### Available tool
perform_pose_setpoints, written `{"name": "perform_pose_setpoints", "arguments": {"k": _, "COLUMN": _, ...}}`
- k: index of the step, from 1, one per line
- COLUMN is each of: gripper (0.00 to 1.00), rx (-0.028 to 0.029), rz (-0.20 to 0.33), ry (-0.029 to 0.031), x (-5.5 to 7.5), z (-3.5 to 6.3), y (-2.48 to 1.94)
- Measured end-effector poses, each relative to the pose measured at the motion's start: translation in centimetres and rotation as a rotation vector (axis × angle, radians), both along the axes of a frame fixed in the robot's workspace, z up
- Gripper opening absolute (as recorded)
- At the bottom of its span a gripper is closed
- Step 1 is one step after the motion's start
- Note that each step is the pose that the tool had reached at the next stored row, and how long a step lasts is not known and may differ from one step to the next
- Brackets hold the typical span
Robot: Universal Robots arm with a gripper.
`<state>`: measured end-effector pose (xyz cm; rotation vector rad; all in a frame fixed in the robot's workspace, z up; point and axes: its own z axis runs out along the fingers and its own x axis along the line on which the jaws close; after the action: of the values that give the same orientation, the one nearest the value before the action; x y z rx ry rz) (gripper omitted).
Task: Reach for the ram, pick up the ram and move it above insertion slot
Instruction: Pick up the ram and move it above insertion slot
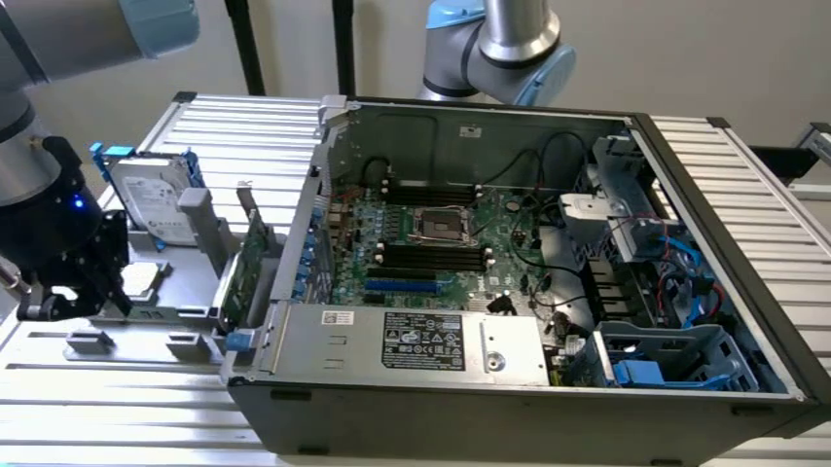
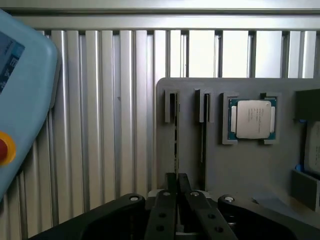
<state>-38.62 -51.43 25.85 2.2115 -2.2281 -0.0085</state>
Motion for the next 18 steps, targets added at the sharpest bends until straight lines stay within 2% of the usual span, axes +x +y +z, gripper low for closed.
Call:
{"name": "perform_pose_setpoints", "arguments": {"k": 5, "gripper": 0.13, "rx": 0.0072, "rz": 0.0, "ry": 0.0, "x": 0.5, "z": 1.75, "y": 0.0}}
{"name": "perform_pose_setpoints", "arguments": {"k": 18, "gripper": 0.13, "rx": 0.0341, "rz": 0.009, "ry": 0.0001, "x": 3.6, "z": 6.35, "y": 0.0}}
